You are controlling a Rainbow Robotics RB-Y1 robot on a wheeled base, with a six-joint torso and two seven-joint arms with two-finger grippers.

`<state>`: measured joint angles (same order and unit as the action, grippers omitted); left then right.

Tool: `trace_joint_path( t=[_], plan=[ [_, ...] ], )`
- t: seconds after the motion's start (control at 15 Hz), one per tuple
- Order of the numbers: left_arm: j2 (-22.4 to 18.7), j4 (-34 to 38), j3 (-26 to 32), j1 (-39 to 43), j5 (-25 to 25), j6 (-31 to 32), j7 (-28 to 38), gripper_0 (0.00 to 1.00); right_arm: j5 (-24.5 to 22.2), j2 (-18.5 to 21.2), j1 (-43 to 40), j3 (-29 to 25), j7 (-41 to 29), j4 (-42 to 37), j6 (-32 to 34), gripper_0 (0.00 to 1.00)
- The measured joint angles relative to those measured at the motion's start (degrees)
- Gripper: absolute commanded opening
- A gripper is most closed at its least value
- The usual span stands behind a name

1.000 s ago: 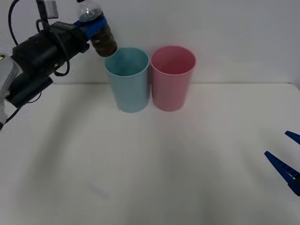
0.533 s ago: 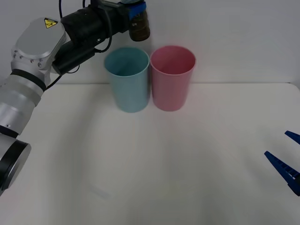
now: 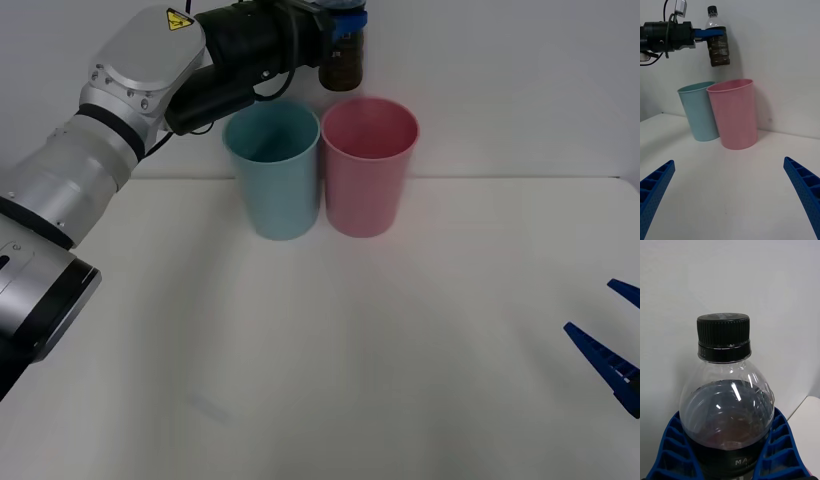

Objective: Grasp the object on the table and drop it into the matching bin: aluminum can to the light blue bin, PET bottle to the pink bin.

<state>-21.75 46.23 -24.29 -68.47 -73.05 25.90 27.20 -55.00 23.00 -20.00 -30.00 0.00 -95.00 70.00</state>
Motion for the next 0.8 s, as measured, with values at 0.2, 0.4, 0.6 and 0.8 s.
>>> trace_joint_path(
  t=[0.2,0.4,0.6,0.8],
  plan=[
    [0.61,0.0,-2.5,-0.5,0.03,0.02,0.17,0.01,0.0,0.0,0.0,0.0,0.0,0.0,0.0,1.0],
    [2.49,0.0,-2.78,-0.52,-0.47,-0.03,0.23,0.01,0.0,0.0,0.0,0.0,0.0,0.0,0.0,1.0],
    [3.73,-0.19,-2.81,-0.75,-1.87,-0.23,0.39,0.01,0.0,0.0,0.0,0.0,0.01,0.0,0.0,1.0],
    [4.22,-0.26,-3.02,-0.82,-2.8,-0.3,0.4,0.09,0.0,0.0,0.0,0.0,-0.01,0.0,0.0,1.0]
  ],
)
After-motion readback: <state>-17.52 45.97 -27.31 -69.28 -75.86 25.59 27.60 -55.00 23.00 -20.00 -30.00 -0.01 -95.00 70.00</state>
